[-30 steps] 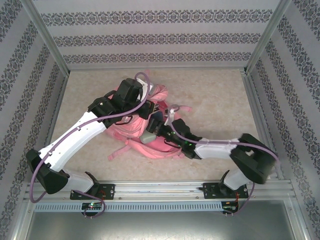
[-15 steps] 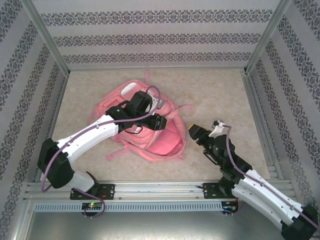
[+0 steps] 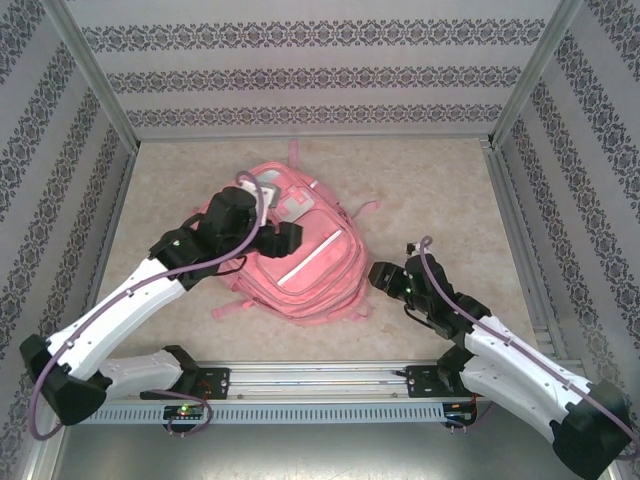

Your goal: Pack the student bag

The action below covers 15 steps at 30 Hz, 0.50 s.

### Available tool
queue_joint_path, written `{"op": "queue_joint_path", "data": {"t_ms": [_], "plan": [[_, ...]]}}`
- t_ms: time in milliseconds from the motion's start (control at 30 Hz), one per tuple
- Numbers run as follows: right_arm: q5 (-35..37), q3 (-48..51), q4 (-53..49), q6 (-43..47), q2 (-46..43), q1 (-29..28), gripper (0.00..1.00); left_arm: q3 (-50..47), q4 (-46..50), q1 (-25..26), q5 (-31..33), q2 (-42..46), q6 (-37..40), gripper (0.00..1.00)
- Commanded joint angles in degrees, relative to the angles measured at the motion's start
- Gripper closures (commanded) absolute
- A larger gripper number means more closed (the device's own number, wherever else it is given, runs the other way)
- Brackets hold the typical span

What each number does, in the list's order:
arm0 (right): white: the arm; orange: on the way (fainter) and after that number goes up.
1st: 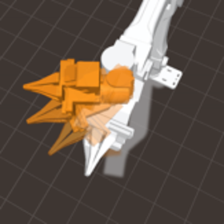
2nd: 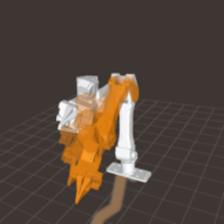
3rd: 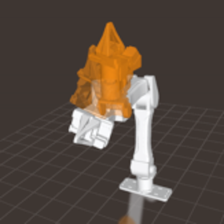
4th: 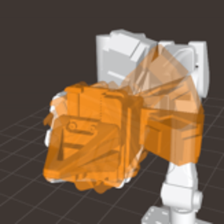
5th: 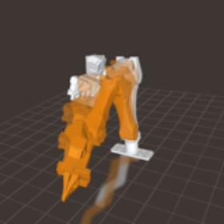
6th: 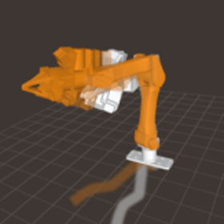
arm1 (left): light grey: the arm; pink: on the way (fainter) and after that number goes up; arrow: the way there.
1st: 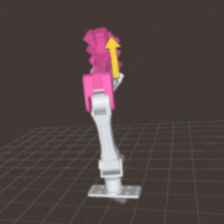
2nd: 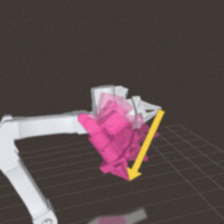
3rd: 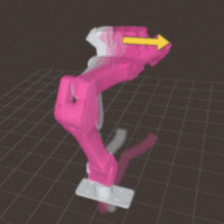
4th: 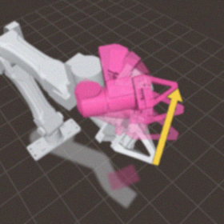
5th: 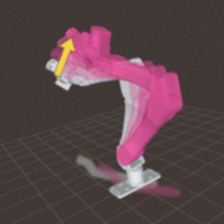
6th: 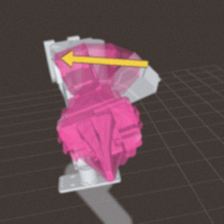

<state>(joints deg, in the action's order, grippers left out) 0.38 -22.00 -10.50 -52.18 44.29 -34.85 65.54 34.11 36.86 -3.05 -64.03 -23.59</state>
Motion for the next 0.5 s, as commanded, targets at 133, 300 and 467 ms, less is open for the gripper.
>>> {"op": "queue_joint_path", "data": {"t_ms": [133, 300, 467], "plan": [[-3.58, -2.86, -1.7, -4.65, 4.94, -5.58, 0.42, -8.25, 10.17, -12.22, 9.72, 2.03, -15.35, 0.26], [-2.87, -1.17, -0.11, -7.13, 5.74, -7.31, 0.43, -9.38, 13.98, -16.55, 9.38, 0.82, -22.98, 0.37], [-2.58, 1.44, 3.45, -9.87, 4.4, -7.26, 0.43, -16.58, 6.66, -20.02, 0.98, 5.03, -28.7, 0.45]]}}
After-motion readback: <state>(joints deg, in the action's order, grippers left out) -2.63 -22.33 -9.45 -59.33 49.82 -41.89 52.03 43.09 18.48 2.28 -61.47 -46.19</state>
